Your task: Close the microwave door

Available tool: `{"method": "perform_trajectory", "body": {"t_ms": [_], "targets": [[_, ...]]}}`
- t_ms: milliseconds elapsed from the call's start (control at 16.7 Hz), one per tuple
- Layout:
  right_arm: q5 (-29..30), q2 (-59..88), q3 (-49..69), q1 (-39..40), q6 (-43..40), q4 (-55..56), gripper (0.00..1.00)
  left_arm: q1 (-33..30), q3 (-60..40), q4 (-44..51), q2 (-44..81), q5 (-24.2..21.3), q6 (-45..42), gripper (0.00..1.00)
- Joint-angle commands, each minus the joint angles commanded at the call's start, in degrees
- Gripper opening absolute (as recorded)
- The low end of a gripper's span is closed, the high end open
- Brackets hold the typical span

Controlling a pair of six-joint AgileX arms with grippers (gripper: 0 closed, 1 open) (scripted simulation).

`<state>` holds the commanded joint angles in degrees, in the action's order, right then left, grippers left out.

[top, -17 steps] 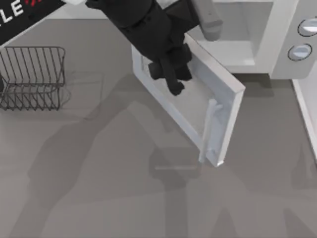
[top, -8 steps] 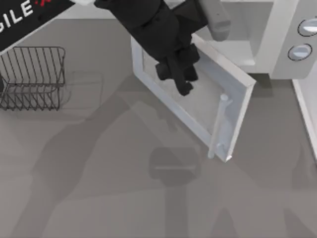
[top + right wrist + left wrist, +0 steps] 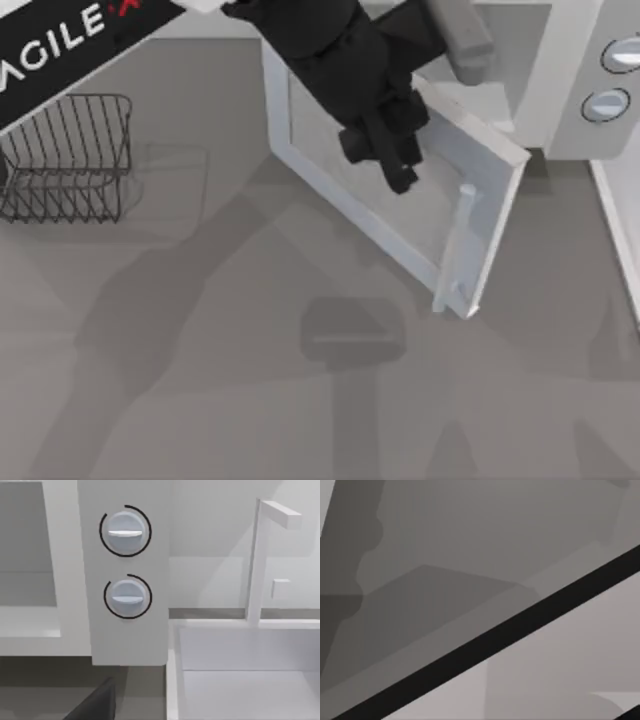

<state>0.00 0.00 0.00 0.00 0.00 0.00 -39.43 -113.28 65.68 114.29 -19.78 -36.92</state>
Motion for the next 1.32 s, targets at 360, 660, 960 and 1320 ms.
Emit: {"method": "perform_trajectory", "body": {"t_ms": [360,660,960,1320], "targets": [[0.00,0.00,0.00,0.00,0.00,0.00,1.00,-0.43,-0.31,-0.69,-0.39,-0.41,-0.51,0.00],[0.00,0.00,0.00,0.00,0.00,0.00,1.00,-4.83,-2.12,-3.58,-1.25,-2.97,-2.76,0.00],[0.00,0.00,0.00,0.00,0.00,0.00,1.00,-4.34,-3.40,-1.15,1.75,-1.59,-0.18,0.00],[0.00,0.00,0.00,0.00,0.00,0.00,1.00,-1.93,-4.65,0.53,3.16,0.87,2.01,0.00]]}}
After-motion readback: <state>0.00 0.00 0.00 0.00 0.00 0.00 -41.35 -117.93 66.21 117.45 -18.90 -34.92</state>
